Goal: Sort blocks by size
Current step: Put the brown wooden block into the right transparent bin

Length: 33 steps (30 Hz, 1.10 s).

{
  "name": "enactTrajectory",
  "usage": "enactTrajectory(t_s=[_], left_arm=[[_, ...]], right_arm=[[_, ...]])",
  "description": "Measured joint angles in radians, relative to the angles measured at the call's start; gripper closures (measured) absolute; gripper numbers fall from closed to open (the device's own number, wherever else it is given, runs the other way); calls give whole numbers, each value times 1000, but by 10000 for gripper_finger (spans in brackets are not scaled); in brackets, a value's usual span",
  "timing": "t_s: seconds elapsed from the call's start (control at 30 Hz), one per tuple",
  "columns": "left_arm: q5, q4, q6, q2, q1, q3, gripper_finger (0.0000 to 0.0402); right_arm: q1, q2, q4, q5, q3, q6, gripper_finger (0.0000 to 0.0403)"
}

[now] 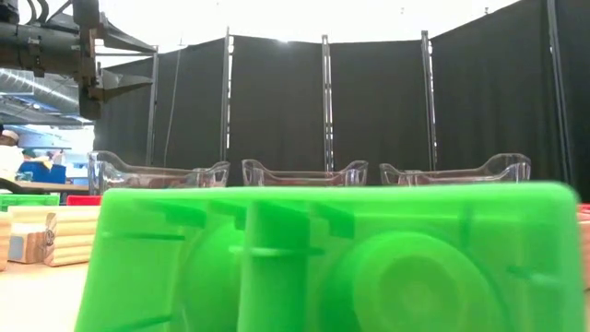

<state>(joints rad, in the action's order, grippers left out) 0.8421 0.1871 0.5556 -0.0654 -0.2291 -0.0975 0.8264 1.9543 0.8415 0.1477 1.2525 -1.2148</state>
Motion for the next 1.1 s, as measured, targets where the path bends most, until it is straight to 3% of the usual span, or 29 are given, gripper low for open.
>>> enactTrajectory(t_s=[0.3, 0.53, 0.77, 0.93, 1.1], left_arm=[[1, 0, -1, 0, 0, 0, 133], [1, 0, -1, 0, 0, 0, 133], [1, 0, -1, 0, 0, 0, 133], [1, 0, -1, 0, 0, 0, 133], [1, 0, -1, 0, 0, 0, 133]], right_arm=[[-27, -141, 211, -132, -3, -77, 284], [-176, -289, 403, -271, -2, -124, 284], [-478, -437, 456, -492, -1, -64, 284], [-781, -507, 456, -627, 0, 45, 284], [-1084, -534, 429, -691, 0, 171, 284]])
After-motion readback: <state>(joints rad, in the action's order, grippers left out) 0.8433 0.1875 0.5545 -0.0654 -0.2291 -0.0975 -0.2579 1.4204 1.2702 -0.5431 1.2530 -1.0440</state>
